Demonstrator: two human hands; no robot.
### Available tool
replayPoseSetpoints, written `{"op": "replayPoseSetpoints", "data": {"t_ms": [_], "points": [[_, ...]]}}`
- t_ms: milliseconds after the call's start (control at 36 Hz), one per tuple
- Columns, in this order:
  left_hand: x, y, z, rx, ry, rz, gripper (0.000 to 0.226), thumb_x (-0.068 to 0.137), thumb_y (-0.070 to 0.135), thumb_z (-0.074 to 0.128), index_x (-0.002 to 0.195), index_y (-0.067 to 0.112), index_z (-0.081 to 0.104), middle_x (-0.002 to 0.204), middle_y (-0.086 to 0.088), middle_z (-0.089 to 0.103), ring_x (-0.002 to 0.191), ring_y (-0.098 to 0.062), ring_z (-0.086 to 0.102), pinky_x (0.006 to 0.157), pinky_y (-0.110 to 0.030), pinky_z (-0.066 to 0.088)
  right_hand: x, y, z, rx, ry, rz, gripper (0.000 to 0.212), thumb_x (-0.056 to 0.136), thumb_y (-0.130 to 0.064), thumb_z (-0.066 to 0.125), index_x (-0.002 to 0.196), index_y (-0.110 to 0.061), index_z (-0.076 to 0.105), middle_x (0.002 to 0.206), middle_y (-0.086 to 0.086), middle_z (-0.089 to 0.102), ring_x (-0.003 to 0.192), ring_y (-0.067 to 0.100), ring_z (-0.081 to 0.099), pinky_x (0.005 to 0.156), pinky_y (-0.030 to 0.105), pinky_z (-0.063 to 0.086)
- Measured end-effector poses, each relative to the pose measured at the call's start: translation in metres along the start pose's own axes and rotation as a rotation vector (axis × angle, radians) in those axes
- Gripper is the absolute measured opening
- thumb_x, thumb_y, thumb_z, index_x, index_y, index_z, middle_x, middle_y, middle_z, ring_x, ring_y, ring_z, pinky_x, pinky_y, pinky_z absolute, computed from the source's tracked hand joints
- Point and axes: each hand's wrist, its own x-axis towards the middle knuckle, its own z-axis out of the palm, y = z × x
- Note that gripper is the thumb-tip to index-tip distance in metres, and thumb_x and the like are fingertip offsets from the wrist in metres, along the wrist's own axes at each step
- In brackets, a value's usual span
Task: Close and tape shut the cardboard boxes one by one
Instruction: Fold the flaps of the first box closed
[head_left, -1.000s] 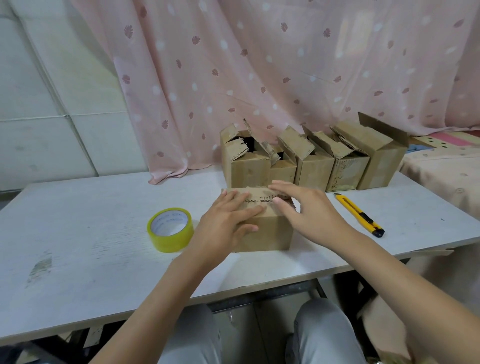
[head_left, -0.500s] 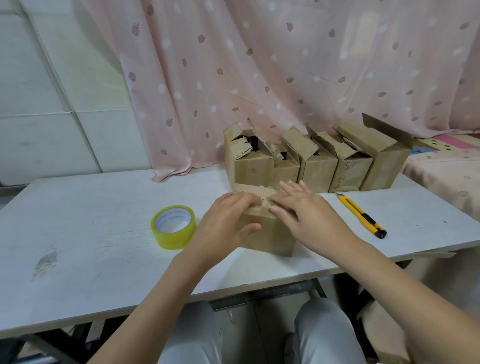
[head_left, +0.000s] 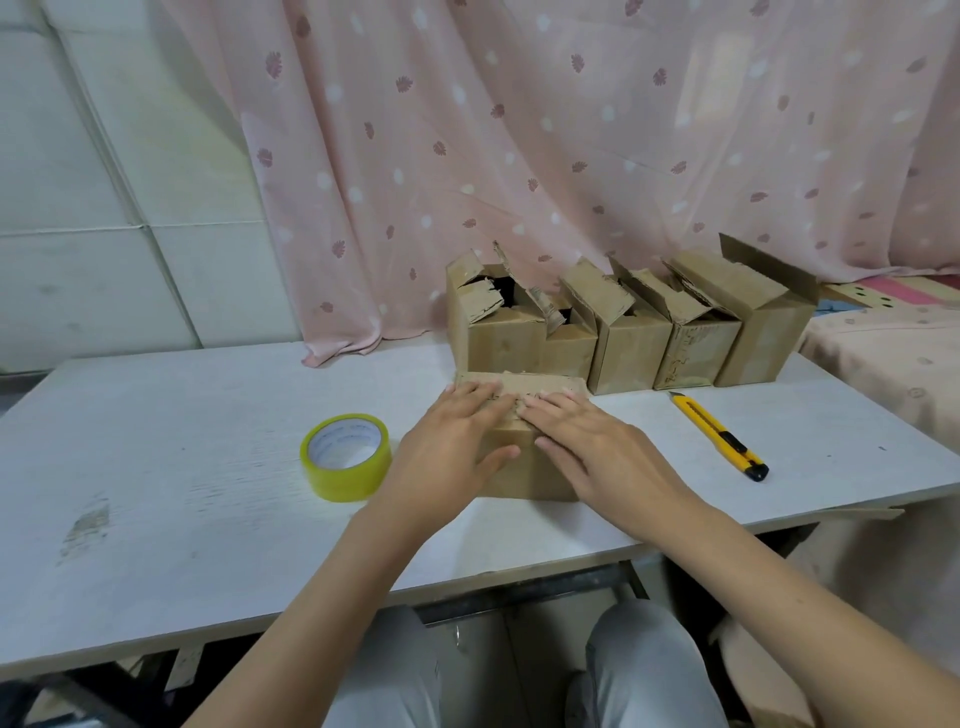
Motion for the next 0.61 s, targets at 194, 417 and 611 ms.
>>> {"op": "replayPoseSetpoints", "data": {"t_ms": [194,417,611], "points": [[-0.001,0.000,0.001,-0.007,-0.018,-0.033,0.057,0.098,0.045,0.055,0.150,0.027,0.042,0.158,0.005,0.035,0.148,-0.011,0.024,0.119,-0.017,0.002,0.002,0.002,0.002,0.108,0.062,0.051,0.035,0.103,-0.030,0.052,0.137,-0.028,0.061,0.143,-0.013,0.055,0.140,0.007,0.043,0.116,0.028,0.035],[-0.003,0.000,-0.003,-0.052,-0.016,-0.050,0.049,0.096,0.045,0.059,0.144,0.039,0.048,0.155,0.009,0.040,0.146,-0.010,0.030,0.121,-0.028,0.021,0.009,0.003,-0.011,0.240,0.088,0.065,0.026,0.101,-0.027,0.059,0.123,-0.025,0.072,0.129,-0.014,0.066,0.127,-0.006,0.051,0.109,0.022,0.041],[-0.006,0.000,-0.010,-0.051,-0.027,-0.019,0.040,0.099,0.038,0.056,0.136,0.053,0.052,0.152,0.013,0.044,0.144,-0.010,0.032,0.107,-0.034,0.039,0.002,0.009,-0.010,0.405,0.208,0.158,0.023,0.099,-0.022,0.060,0.116,-0.024,0.075,0.116,-0.020,0.070,0.116,-0.010,0.057,0.102,0.014,0.043]]}}
